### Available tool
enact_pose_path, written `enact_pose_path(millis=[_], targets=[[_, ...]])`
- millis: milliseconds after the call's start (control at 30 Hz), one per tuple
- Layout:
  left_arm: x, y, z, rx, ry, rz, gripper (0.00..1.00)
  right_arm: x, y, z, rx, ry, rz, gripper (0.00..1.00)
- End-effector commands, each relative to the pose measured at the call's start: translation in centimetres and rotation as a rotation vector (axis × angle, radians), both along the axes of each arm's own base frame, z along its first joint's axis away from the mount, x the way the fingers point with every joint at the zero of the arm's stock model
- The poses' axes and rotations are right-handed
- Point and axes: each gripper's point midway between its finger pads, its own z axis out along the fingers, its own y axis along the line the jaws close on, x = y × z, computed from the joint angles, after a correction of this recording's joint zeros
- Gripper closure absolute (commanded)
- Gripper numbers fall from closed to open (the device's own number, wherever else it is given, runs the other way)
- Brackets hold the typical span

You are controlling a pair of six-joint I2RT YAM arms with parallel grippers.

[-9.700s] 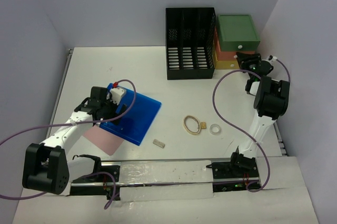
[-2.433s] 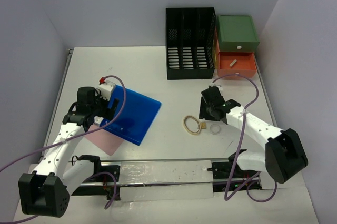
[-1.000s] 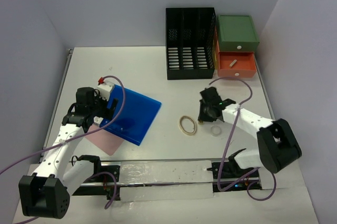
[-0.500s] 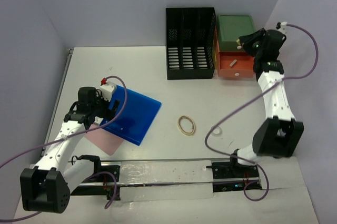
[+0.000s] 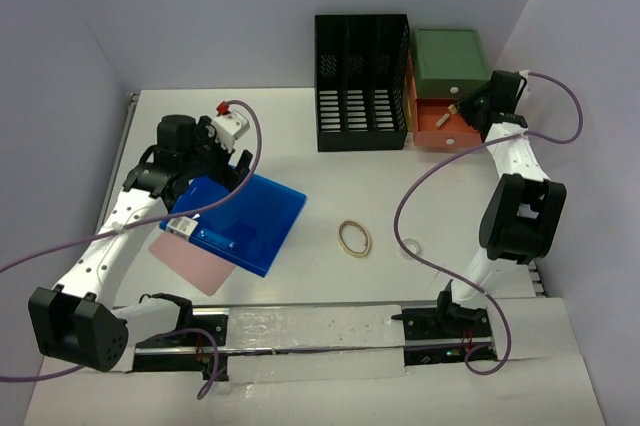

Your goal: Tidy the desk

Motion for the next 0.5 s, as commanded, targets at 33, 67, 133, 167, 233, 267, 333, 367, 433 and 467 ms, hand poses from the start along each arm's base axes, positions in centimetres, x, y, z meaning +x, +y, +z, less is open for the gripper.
enact_pose_path(millis=[33,67,133,167,233,267,333,367,433,467], targets=[[-2.2,-3.0,-4.5,-0.059,0.133,-0.112,0.01,1.2,-1.4,-2.4,-0.019,0.055,-0.014,0.68],[-2.5,-3.0,-5.3,-0.051,0.148,-0.115,0.01,1.2,-1.5,-2.7,-0.022,0.066,-0.014,0.61],[-2.7,-2.9,-6.1,-0.038,0.161,-0.115,0.01,1.2,-1.7,-3.2,-0.024,0.080,-0.014,0.52],[-2.8,-2.8,-6.3,-0.036,0.156,-0.116,0.01,1.3,-1.7,-3.4,-0.026,0.083,-0.010,0.48],[-3.0,-2.5,-7.2,-0.024,0.159,-0.106,0.01,1.8,-1.4,-2.4,-0.034,0.062,0.020,0.38],[-2.9,-2.4,-7.2,-0.022,0.154,-0.101,0.01,1.7,-1.3,-2.5,-0.035,0.067,0.031,0.36],[-2.9,-2.0,-7.8,-0.007,0.162,-0.080,0.01,1.7,-1.2,-1.5,-0.055,0.068,0.050,0.34],[-2.9,-2.0,-8.0,-0.007,0.166,-0.079,0.01,1.7,-1.1,-1.0,-0.066,0.062,0.056,0.34],[-3.0,-1.6,-8.3,0.006,0.164,-0.061,0.01,1.3,-0.8,0.9,-0.102,0.037,0.066,0.34],[-3.0,-1.5,-8.3,0.008,0.161,-0.057,0.01,1.1,-0.8,1.7,-0.117,0.020,0.066,0.35]])
